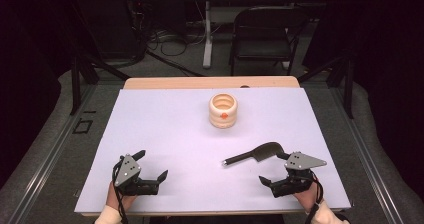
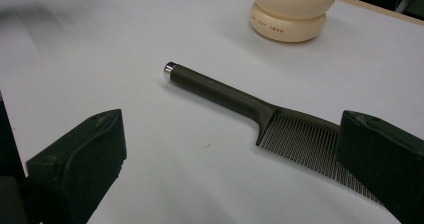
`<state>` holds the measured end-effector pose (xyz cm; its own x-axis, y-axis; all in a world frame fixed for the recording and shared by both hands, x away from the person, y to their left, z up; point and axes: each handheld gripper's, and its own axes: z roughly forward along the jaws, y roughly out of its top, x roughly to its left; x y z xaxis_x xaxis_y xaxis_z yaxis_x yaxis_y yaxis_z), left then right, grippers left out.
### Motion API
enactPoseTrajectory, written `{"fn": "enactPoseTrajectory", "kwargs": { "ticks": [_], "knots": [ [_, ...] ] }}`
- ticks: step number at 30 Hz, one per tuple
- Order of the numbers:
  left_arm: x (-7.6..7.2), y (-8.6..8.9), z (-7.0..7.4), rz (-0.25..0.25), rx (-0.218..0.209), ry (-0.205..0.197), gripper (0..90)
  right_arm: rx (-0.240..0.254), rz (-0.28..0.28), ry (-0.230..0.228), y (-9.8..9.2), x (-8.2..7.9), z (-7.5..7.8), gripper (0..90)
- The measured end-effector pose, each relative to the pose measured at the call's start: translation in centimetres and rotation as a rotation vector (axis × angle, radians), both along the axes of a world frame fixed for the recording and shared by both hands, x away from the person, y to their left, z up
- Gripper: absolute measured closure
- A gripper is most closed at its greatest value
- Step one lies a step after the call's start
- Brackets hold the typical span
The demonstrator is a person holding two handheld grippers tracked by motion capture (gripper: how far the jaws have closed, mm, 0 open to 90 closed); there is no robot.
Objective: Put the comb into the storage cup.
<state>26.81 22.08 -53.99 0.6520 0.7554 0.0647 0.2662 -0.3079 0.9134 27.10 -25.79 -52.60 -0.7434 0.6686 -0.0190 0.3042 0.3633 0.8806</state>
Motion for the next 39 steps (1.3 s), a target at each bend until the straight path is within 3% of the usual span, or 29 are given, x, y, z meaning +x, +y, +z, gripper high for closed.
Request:
{"fn": "enactPoseTrajectory", "kwargs": {
  "ticks": [19,39],
  "knots": [
    [-0.1,0.0,0.1,0.002,0.008,0.004,0.0,-0.025,0.015,0.020,1.4,1.0,-0.2,0.0],
    [0.2,0.0,0.0,0.009,0.011,0.008,0.0,-0.046,0.047,0.005,3.5,2.7,0.1,0.0]
  ]
}}
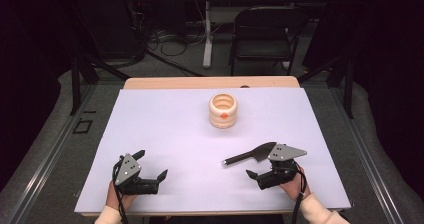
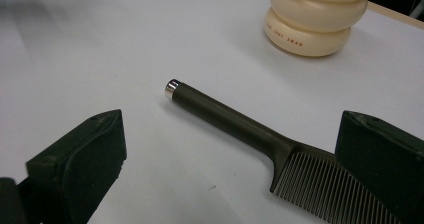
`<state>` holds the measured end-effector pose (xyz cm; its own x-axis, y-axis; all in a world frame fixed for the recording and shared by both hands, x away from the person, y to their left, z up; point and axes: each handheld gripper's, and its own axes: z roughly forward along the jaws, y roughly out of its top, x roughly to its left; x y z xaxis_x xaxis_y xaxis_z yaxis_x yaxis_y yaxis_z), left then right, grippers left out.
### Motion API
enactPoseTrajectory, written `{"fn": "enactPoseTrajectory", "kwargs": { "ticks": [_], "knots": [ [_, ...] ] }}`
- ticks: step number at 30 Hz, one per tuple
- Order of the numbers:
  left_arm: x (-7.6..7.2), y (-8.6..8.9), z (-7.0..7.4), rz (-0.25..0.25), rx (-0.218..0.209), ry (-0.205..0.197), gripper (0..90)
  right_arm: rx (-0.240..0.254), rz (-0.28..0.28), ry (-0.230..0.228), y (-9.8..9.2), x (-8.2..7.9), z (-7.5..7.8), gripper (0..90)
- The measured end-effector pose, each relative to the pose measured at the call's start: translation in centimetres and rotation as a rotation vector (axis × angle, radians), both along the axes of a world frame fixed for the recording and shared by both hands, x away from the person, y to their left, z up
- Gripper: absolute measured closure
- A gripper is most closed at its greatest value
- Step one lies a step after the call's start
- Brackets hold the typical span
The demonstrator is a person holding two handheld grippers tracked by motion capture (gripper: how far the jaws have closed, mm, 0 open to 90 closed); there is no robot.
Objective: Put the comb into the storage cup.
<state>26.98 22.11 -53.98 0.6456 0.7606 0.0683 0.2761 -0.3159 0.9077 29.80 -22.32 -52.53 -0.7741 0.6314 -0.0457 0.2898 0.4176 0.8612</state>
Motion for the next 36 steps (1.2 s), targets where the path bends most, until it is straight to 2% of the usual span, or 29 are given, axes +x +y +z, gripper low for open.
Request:
{"fn": "enactPoseTrajectory", "kwargs": {
  "ticks": [12,36],
  "knots": [
    [0.0,0.0,0.0,0.002,0.000,-0.005,0.0,-0.001,0.038,0.003,1.4,0.8,0.2,0.0],
    [-0.1,0.0,0.0,0.005,0.001,-0.002,0.0,0.007,0.027,0.039,2.9,2.4,0.4,0.0]
  ]
}}
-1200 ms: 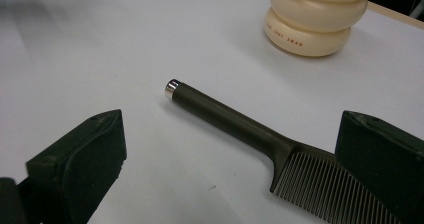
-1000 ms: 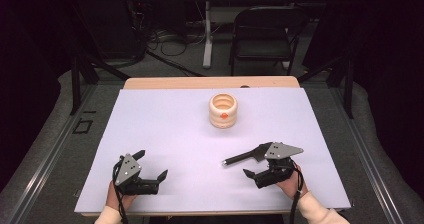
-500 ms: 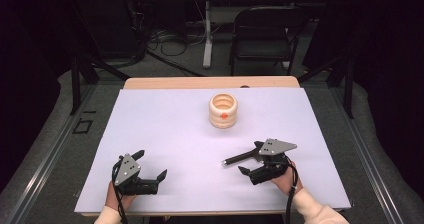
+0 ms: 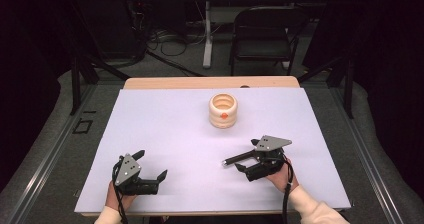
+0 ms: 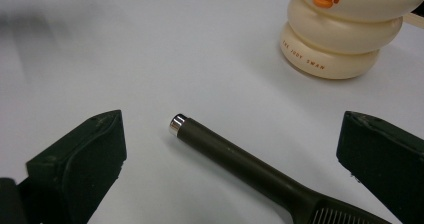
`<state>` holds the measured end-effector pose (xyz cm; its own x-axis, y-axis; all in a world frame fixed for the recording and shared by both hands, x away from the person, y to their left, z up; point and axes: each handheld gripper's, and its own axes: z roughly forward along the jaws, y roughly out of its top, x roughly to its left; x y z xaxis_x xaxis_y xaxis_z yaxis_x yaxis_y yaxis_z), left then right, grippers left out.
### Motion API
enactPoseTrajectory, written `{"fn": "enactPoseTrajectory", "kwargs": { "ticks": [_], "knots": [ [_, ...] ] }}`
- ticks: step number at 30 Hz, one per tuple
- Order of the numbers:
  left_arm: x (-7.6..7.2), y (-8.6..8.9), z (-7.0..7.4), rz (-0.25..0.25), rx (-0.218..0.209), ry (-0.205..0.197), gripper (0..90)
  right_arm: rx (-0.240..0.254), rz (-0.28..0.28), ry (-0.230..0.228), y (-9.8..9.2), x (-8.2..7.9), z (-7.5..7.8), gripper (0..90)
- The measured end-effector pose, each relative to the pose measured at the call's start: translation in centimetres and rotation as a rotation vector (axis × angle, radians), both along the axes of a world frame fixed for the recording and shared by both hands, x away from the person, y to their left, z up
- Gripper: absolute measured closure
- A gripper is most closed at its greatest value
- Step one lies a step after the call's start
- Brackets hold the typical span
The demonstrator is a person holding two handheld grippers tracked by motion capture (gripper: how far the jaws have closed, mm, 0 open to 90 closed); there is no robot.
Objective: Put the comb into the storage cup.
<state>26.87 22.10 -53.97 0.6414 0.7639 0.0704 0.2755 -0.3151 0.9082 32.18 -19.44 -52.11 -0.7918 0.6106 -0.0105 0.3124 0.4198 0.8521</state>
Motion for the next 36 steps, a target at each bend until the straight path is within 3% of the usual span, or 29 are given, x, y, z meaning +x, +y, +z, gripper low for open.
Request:
{"fn": "enactPoseTrajectory", "kwargs": {
  "ticks": [12,24,30,36],
  "knots": [
    [0.1,0.0,0.0,-0.001,0.002,0.000,0.0,0.007,-0.020,0.055,0.5,0.9,-0.2,0.0],
    [0.0,0.1,0.0,0.001,0.000,0.001,0.0,-0.012,-0.025,0.068,1.4,1.6,-0.3,0.2],
    [0.0,0.1,0.0,0.004,0.000,0.001,0.0,-0.023,-0.024,0.084,2.0,2.1,-0.5,11.0],
    [0.0,0.0,0.0,0.002,0.001,0.003,0.0,-0.044,-0.018,0.073,2.3,2.3,-0.7,48.8]
  ]
}}
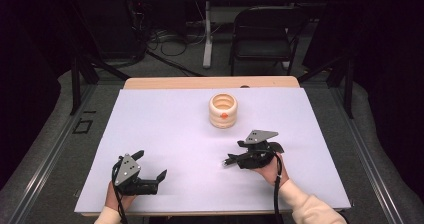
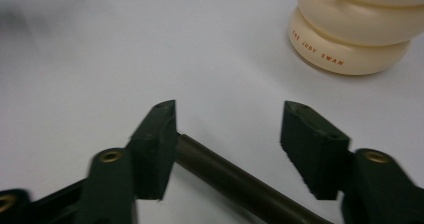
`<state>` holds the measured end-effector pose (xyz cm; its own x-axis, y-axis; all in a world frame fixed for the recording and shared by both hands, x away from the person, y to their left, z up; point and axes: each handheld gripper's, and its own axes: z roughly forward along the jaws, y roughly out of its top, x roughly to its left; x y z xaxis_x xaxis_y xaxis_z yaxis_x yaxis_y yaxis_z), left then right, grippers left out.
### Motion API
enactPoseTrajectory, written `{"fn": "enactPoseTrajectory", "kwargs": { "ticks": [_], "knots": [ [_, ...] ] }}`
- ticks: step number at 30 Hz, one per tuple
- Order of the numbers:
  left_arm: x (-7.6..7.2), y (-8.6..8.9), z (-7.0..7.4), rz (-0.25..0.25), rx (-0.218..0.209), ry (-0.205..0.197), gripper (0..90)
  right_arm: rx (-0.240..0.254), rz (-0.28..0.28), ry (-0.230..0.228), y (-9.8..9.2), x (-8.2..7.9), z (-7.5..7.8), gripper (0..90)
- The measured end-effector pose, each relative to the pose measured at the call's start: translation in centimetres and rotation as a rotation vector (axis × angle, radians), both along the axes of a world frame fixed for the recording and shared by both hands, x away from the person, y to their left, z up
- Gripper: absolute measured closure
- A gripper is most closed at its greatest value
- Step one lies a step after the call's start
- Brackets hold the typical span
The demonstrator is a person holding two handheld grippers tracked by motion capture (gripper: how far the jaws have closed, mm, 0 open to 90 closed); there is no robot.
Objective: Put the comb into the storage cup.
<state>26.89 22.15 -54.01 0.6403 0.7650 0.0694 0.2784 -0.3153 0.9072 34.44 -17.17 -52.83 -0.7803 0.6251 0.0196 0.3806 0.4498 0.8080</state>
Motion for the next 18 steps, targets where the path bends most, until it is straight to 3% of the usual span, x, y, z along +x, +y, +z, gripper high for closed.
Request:
{"fn": "enactPoseTrajectory", "kwargs": {
  "ticks": [6,10,18],
  "knots": [
    [0.1,-0.1,0.0,-0.006,0.007,0.002,0.0,-0.020,0.023,0.016,0.4,0.3,-0.4,75.7],
    [0.1,-0.1,0.0,-0.007,0.006,0.001,0.0,-0.040,0.038,0.011,0.9,0.3,-0.5,85.7],
    [0.2,-0.1,0.0,-0.007,0.009,0.005,0.0,-0.082,0.048,0.007,1.9,0.5,-0.8,90.0]
  ]
}}
